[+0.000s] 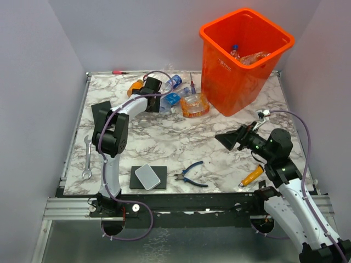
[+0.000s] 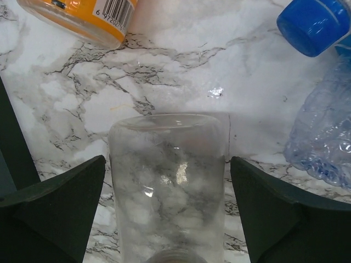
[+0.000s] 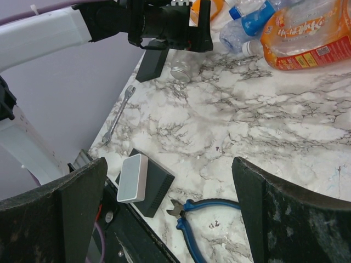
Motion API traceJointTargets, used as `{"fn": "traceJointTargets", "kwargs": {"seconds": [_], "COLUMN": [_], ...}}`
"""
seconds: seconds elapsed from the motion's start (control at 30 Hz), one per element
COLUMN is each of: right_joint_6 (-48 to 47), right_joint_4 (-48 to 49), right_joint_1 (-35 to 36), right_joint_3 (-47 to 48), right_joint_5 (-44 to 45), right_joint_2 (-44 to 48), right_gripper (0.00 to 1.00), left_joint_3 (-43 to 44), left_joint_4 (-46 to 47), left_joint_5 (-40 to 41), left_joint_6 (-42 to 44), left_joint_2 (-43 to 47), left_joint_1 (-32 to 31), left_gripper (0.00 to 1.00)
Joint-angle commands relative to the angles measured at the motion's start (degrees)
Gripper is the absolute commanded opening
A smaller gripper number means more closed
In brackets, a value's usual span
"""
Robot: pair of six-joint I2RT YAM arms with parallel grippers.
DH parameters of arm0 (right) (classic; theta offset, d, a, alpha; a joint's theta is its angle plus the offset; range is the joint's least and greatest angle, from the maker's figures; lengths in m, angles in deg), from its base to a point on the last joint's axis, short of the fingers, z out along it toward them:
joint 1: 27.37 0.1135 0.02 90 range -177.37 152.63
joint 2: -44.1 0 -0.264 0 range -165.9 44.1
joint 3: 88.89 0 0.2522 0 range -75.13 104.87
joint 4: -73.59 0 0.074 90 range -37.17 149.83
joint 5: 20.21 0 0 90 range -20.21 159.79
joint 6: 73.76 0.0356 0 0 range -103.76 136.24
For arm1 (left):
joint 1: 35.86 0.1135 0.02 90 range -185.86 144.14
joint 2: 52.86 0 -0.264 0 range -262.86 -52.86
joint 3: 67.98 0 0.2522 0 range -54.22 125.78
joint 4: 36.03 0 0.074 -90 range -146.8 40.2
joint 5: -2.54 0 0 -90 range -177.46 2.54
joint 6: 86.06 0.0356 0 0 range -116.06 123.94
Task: Put the plastic bottles in the bin
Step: Pick up the plastic bottle at the center of the board.
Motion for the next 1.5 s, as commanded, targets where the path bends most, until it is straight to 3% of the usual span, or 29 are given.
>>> {"fn": "traceJointTargets", "kwargs": {"seconds": [0.0,0.27,0.47,0.63,0.77,0.87,0.93,1.07,1.3,1.47], "right_joint_6": [-0.37,0.84,5.76,3.45,3.74,1.75,-0.55,-1.29,-1.11,-1.71], "right_joint_4": [-2.22,-2.96,-6.61,-3.02,0.44,-0.19,-0.85,4.17,13.74,14.47], "right_joint_1": [-0.02,-0.02,-0.02,-0.01,2.23,9.43,17.3,30.16,37.51,38.11], "right_joint_3": [1.0,1.37,2.85,3.69,3.79,5.89,7.79,8.83,11.86,15.89], "right_joint_5": [-0.83,-1.18,4.48,-5.47,-5.27,2.08,11.53,27.75,29.8,29.52], "right_joint_2": [0.21,-1.53,-4.15,-8.52,-10.35,-12.14,-14.02,-16.82,-25.69,-29.36], "right_gripper": [0.99,1.0,1.0,1.0,1.0,1.0,1.0,1.0,1.0,1.0], "left_joint_3": [-0.08,-3.45,-9.68,-22.84,-36.91,-43.6,-46.97,-53.78,-57.91,-59.84], "left_joint_4": [-1.35,1.21,6.73,18.23,38.32,53.27,62.85,79.96,84.96,84.85], "left_joint_5": [-2.91,-6.76,-8.55,-15.71,-26.53,-36.07,-40.01,-39.69,-36.04,-34.67], "left_joint_6": [0.07,-2.04,-7.11,-16.14,-24.79,-33.42,-40.53,-55.3,-56.22,-53.93], "left_joint_2": [-0.97,0.19,10.66,29.89,43.32,47.26,47.95,49.2,53.14,55.34], "left_joint_1": [1.09,2.1,2.11,2.01,1.72,1.59,1.45,0.01,-5.6,-7.79], "left_gripper": [0.91,0.52,0.34,0.3,0.3,0.3,0.29,0.26,0.25,0.24]}}
